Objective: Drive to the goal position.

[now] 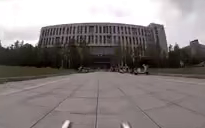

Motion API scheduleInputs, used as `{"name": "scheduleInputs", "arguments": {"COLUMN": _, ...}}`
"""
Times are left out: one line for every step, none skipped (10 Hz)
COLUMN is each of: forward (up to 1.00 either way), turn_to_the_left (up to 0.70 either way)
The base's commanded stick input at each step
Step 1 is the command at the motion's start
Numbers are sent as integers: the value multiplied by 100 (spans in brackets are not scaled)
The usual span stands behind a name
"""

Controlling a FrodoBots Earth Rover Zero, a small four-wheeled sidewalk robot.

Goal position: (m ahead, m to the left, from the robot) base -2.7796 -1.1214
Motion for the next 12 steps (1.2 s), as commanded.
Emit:
{"name": "scheduleInputs", "arguments": {"forward": 85, "turn_to_the_left": 0}}
{"name": "scheduleInputs", "arguments": {"forward": 85, "turn_to_the_left": 0}}
{"name": "scheduleInputs", "arguments": {"forward": 85, "turn_to_the_left": 0}}
{"name": "scheduleInputs", "arguments": {"forward": 85, "turn_to_the_left": 0}}
{"name": "scheduleInputs", "arguments": {"forward": 85, "turn_to_the_left": 0}}
{"name": "scheduleInputs", "arguments": {"forward": 85, "turn_to_the_left": 0}}
{"name": "scheduleInputs", "arguments": {"forward": 85, "turn_to_the_left": 0}}
{"name": "scheduleInputs", "arguments": {"forward": 85, "turn_to_the_left": -3}}
{"name": "scheduleInputs", "arguments": {"forward": 85, "turn_to_the_left": -13}}
{"name": "scheduleInputs", "arguments": {"forward": 85, "turn_to_the_left": -11}}
{"name": "scheduleInputs", "arguments": {"forward": 85, "turn_to_the_left": 0}}
{"name": "scheduleInputs", "arguments": {"forward": 85, "turn_to_the_left": 0}}
